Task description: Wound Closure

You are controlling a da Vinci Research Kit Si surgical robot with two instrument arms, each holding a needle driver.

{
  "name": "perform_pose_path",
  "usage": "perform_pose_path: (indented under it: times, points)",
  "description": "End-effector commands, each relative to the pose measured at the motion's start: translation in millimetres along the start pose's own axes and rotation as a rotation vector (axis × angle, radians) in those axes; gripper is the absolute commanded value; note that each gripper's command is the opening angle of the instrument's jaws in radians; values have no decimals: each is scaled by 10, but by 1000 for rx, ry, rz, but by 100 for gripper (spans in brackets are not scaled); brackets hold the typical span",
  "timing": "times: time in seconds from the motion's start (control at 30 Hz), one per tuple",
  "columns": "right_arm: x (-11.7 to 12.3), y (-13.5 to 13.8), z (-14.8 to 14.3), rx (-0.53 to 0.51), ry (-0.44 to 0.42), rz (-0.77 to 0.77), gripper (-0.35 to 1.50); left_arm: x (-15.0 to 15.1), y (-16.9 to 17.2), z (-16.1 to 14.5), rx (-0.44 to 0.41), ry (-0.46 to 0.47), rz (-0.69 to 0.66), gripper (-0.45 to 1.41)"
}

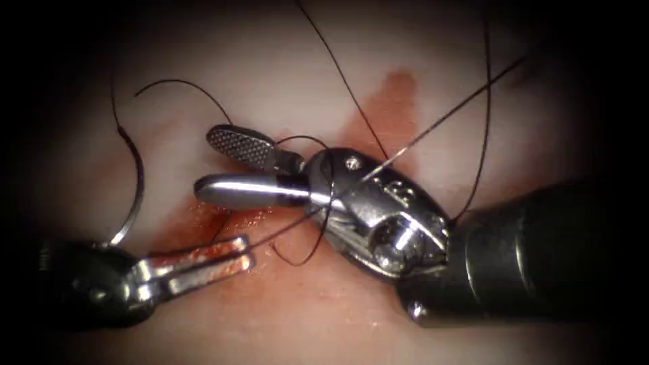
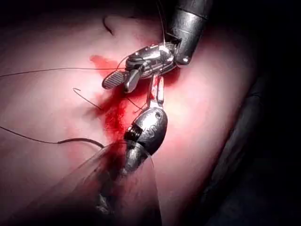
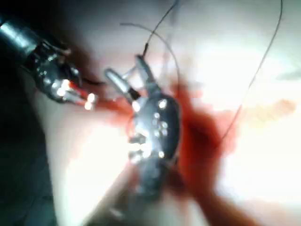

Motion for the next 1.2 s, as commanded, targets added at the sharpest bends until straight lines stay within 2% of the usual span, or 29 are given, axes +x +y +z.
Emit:
perform_pose_path:
  times: [0.03,0.1,0.2,0.4,0.5,0.6,0.77,0.93,1.1,1.2]
  points:
    - [-19,-3,11,-1,-38,-17,32,8,3,8,-5,3,-16,-45]
    - [-25,-4,16,-1,-72,-39,31,26,4,14,-9,8,-32,-45]
    - [-27,-5,18,5,-93,-58,22,37,8,24,-21,13,-41,-45]
    - [-39,-6,19,35,-141,-64,12,43,4,44,-36,24,-51,-45]
    - [-42,-9,19,63,-160,-64,15,48,-4,49,-51,30,-60,-45]
    - [-43,-13,19,97,-175,-61,12,47,-11,48,-58,32,-80,-45]
    - [-44,-25,19,185,-213,-54,2,46,-49,51,-132,-31,-132,-45]
    - [-38,-30,16,215,-223,-47,-3,52,-79,56,-198,-85,-155,-45]
    - [-33,-32,13,221,-224,-43,-6,38,-89,57,-249,-110,-177,-45]
    - [-31,-33,10,231,-227,-46,-6,30,-89,55,-253,-112,-186,-45]
